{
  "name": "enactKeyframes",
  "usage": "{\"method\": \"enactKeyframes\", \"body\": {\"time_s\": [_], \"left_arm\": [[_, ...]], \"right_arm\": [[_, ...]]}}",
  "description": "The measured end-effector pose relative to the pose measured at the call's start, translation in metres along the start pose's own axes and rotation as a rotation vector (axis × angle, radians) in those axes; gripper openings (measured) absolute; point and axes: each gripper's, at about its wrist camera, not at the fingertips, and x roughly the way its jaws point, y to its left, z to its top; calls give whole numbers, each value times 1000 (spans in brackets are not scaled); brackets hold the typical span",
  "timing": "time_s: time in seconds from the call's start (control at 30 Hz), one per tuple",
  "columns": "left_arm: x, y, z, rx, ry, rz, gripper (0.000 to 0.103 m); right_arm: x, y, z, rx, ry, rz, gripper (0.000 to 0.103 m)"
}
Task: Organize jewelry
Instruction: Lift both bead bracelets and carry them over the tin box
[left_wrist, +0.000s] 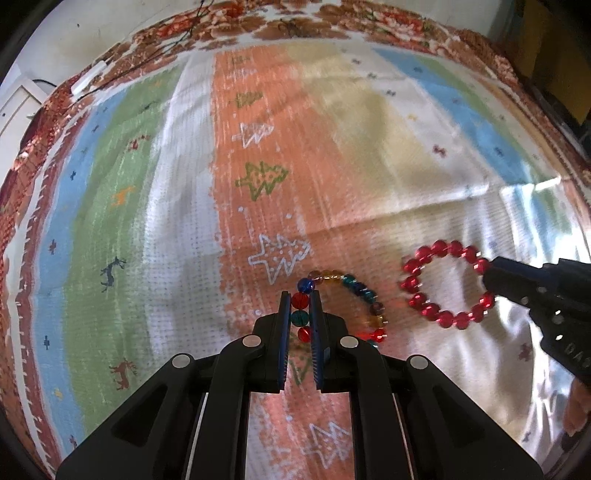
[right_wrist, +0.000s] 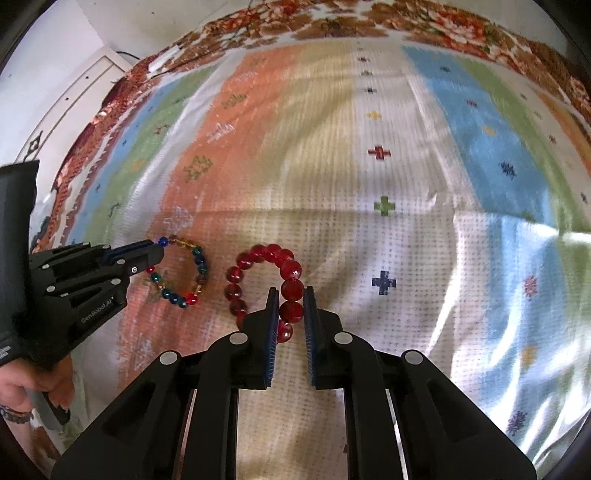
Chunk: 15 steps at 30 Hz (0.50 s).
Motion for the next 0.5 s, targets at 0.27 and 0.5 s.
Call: {"method": "enactKeyframes", "body": {"time_s": [0.27, 0.5], "left_arm": [[-34, -5, -5, -10, -57, -34, 9], [-56, 0, -15, -53, -83, -46, 9]], "right_arm": [[-24, 20, -5, -90, -64, -58, 14], [-46, 29, -14, -107, -105, -58, 14]]}}
